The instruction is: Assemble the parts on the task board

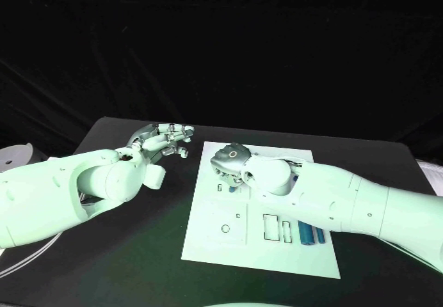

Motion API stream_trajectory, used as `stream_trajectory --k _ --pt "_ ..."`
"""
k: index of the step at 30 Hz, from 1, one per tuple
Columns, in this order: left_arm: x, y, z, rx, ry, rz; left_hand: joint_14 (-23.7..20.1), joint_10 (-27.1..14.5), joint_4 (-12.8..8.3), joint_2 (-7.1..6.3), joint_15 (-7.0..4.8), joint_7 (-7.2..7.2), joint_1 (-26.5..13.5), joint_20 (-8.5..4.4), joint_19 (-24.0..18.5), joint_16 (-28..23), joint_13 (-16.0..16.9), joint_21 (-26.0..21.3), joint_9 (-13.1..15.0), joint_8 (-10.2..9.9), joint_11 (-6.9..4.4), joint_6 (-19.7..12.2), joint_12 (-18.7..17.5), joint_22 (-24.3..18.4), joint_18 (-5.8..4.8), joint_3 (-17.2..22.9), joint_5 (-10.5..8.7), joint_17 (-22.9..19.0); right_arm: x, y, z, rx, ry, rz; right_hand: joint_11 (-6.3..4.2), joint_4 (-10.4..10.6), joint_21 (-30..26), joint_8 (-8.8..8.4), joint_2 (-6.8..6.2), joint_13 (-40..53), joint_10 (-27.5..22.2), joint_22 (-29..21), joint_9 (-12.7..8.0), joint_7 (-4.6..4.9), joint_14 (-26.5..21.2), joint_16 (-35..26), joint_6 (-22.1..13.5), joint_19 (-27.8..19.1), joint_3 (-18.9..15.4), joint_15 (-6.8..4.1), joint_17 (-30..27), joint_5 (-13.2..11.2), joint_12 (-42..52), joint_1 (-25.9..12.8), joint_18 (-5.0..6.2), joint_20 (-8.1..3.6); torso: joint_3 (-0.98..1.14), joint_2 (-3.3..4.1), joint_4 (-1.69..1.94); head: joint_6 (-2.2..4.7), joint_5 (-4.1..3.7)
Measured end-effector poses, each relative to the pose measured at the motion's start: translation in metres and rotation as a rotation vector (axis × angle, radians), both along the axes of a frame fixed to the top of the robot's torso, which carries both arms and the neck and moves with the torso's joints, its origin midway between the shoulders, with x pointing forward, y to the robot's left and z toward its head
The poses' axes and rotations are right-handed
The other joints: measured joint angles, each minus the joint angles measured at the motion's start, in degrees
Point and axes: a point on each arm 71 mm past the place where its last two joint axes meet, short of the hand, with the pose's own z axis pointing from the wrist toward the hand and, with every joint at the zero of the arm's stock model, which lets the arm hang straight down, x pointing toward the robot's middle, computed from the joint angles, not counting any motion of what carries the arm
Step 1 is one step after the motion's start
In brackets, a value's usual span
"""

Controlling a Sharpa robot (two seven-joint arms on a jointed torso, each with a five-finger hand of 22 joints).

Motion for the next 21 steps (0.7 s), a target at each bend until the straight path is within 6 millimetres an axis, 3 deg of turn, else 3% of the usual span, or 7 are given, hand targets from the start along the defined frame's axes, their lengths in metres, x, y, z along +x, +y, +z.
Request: stream_trajectory --k 8,21 --pt "0.0001 -0.0001 -0.0002 0.001 0.004 0.000 0.0 0.0 0.0 0.23 0.00 0.00 -0.2 0.00 0.0 0.0 -0.1 -0.3 0.0 0.0 0.00 0.0 0.0 -0.1 0.00 0.0 0.00 -0.1 -0.0012 0.0009 0.0044 0.065 -0.019 0.023 0.73 0.2 0.0 -0.53 -1.67 0.0 -0.1 0.0 -0.6 1.01 -0.1 0.0 -2.6 0.2 -1.5 0.91 0.0 0.0 -1.8 -0.7 0.01 0.24 -0.01 -0.01 -0.02 0.04 0.03" --pt "0.0005 0.0000 -0.0007 0.002 0.009 0.000 0.0 0.0 0.0 0.23 0.00 0.22 -0.2 0.00 0.0 0.0 -0.1 -0.3 -0.1 0.0 0.00 -0.2 0.0 -0.1 0.00 0.0 0.00 -0.1 -0.0044 -0.0020 0.0094 0.133 -0.038 0.052 0.88 0.4 0.0 -0.53 -1.67 0.0 0.1 0.0 -0.6 1.03 0.1 0.0 -3.0 0.0 -1.6 1.10 0.0 0.0 -1.8 -0.7 0.00 0.43 -0.03 -0.01 -0.01 -0.01 -0.07"
